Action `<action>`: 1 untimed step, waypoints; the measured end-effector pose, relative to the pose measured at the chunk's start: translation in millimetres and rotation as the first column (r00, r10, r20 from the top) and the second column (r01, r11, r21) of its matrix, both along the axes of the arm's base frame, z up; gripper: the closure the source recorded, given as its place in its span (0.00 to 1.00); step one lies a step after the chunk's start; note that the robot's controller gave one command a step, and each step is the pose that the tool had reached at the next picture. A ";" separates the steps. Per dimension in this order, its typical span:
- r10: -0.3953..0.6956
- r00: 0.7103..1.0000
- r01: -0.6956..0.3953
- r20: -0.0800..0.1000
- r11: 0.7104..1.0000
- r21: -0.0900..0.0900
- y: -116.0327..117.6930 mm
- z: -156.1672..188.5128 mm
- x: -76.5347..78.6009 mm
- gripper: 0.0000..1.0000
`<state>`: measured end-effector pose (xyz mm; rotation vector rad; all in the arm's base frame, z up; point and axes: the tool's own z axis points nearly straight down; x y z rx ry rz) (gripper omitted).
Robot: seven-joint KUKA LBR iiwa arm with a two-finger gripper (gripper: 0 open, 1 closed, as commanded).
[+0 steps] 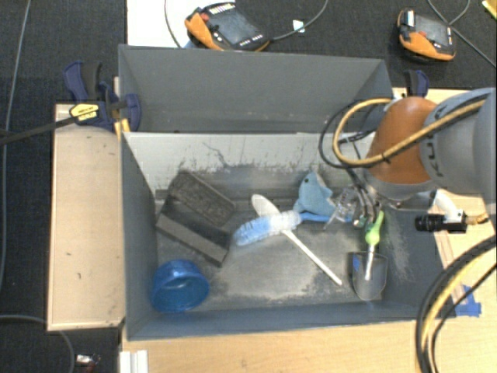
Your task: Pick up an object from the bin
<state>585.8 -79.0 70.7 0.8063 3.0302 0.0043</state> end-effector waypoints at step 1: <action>0.003 1.000 -0.003 0.001 1.000 0.000 0.1 13.1 -0.6 1.00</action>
Offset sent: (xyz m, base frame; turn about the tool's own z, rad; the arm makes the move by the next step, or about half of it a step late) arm -0.0008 0.0000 0.0407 -0.0016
